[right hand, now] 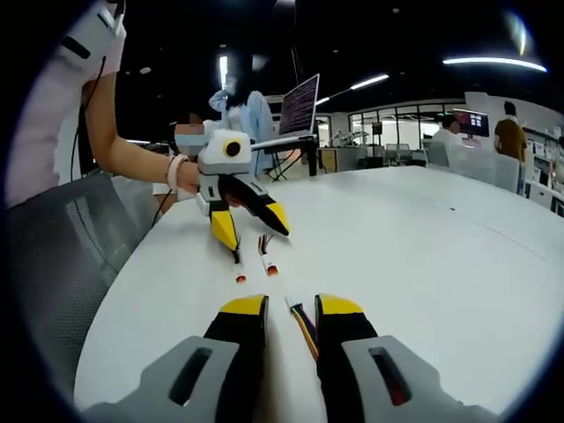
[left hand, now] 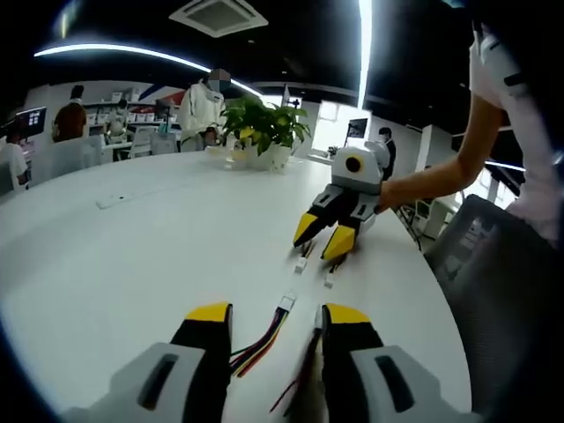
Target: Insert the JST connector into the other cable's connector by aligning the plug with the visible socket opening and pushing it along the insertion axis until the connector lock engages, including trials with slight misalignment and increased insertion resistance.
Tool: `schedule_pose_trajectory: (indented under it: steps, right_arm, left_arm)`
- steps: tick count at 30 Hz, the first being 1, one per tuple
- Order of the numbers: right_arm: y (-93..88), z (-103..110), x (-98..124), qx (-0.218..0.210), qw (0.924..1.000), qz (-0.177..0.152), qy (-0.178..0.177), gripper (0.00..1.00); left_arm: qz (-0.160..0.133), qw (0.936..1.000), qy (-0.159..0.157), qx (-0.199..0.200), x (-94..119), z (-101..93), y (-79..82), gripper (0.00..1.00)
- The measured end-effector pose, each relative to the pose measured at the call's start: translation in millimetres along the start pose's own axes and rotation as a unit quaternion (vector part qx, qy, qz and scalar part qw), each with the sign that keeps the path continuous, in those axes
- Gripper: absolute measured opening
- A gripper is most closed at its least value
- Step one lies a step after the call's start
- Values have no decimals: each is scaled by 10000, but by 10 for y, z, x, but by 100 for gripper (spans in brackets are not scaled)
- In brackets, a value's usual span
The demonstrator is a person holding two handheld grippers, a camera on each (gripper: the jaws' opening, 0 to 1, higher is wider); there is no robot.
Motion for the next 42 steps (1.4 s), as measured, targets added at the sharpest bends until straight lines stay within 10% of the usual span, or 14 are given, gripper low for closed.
schedule_pose_trajectory:
  steps: [42]
  right_arm:
    - [-137,-143,-139,191,9998,-25,45,5]
  left_arm:
    - [-301,9983,-442,-217,-246,-26,-60,10]
Point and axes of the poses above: the point that each gripper's makers call its tool centre point, and the gripper's own axes: x roughly backward along the fingers, z roughly to its left, y roughly out of its top, the point moved 7 cm from there along x, roughly backward along the fingers, and after that the axes turned 7 degrees about -y, right-handed, at the moved point
